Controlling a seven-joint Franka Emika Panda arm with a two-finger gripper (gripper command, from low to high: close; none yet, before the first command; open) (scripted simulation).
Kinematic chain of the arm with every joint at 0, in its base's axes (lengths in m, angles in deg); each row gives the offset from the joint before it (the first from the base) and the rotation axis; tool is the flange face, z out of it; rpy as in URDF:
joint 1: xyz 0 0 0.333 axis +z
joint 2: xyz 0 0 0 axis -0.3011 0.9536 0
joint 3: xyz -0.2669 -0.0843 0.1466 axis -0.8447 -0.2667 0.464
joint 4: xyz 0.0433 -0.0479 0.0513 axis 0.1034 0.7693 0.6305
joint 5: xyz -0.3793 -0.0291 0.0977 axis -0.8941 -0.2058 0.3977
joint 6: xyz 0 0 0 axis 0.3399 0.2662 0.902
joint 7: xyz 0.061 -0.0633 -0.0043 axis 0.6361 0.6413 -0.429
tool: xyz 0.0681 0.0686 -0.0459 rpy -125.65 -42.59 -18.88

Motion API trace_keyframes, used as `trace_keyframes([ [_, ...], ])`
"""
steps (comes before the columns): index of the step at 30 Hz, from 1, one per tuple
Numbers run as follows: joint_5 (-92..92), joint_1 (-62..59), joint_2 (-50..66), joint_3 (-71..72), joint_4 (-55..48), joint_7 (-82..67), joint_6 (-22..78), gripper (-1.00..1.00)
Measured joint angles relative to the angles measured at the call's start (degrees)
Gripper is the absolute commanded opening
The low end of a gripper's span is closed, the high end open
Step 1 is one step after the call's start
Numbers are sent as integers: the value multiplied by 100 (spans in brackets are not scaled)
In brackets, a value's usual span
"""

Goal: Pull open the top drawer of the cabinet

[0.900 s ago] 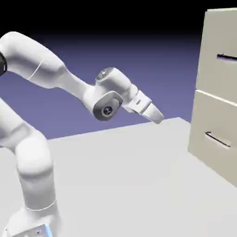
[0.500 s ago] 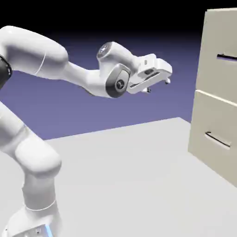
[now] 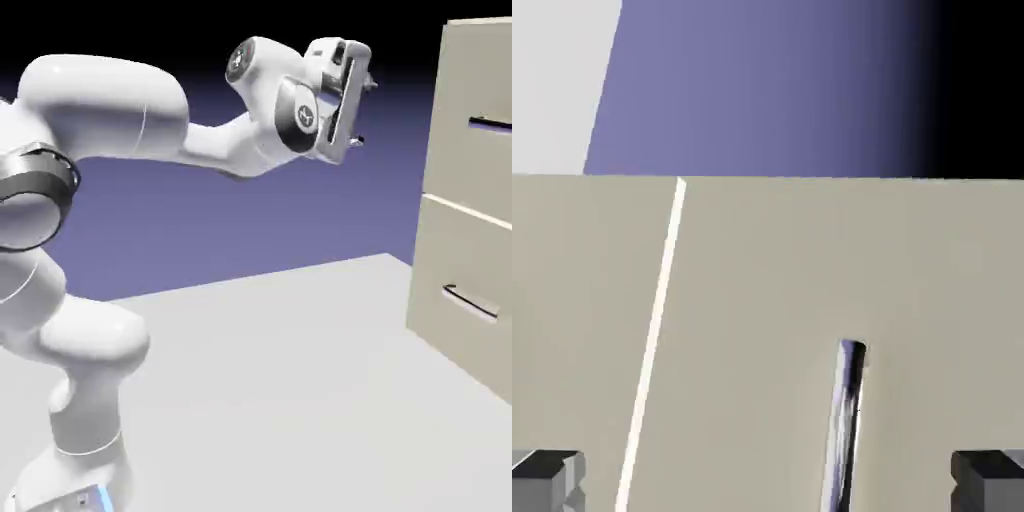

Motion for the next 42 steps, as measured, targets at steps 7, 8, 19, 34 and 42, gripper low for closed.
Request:
trace_keyframes([
  [7,-1376,1317,-80,-1112,-857,-1744,113,0],
  [8,-1573,1505,-92,-1271,-979,-1993,129,0],
  [19,-3736,3574,-217,-3019,-2326,-4734,306,0],
  [34,-6685,6396,-389,-5402,-4162,-8472,548,0],
  [42,-7912,7569,-461,-6394,-4926,-10027,648,0],
])
